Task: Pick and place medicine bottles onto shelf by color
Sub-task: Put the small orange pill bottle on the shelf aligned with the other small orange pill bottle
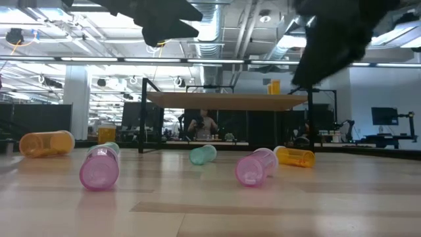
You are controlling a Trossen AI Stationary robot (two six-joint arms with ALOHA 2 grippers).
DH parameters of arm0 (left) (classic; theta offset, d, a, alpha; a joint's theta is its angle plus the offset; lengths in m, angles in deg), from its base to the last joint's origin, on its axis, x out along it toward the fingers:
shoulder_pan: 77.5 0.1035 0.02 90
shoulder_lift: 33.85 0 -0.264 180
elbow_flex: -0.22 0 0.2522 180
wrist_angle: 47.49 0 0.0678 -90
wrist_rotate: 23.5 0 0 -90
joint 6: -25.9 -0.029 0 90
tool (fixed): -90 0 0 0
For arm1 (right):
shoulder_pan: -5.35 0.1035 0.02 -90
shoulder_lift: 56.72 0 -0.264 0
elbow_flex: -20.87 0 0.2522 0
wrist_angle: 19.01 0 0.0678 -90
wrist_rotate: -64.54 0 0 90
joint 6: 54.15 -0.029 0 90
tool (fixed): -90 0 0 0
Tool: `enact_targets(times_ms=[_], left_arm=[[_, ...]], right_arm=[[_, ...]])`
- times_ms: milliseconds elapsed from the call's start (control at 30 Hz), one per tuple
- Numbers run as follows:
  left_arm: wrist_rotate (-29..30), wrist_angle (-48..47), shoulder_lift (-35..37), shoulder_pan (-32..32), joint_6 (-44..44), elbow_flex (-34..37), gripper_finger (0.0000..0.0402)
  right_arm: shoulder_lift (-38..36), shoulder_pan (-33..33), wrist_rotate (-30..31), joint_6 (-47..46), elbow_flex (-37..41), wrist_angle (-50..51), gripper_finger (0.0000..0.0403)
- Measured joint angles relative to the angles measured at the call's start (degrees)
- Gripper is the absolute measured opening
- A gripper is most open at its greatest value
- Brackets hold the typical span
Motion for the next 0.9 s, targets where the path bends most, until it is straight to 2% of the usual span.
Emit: enact_targets(times_ms=[167,333,533,767,900], left_arm=[[0.00,-0.04,0.00,0.00,-0.13,0.00,0.0233],[-0.02,-0.85,0.00,0.00,-0.33,0.00,0.0233],[-0.02,-1.70,0.00,0.00,-0.35,0.00,0.0233],[0.04,-1.98,0.00,0.00,-0.36,0.00,0.0233],[0.07,-1.95,0.00,0.00,-0.35,0.00,0.0233]], right_arm=[[6.44,-1.81,-4.45,-0.23,0.01,-4.07,0.0230],[8.99,-3.63,-8.32,0.21,0.02,-5.09,0.0230],[6.96,-3.67,-8.15,0.86,2.01,-6.20,0.0230],[2.37,-3.41,-7.85,1.82,11.54,-22.53,0.0230],[2.18,-3.69,-7.66,0.46,14.68,-24.09,0.0230]])
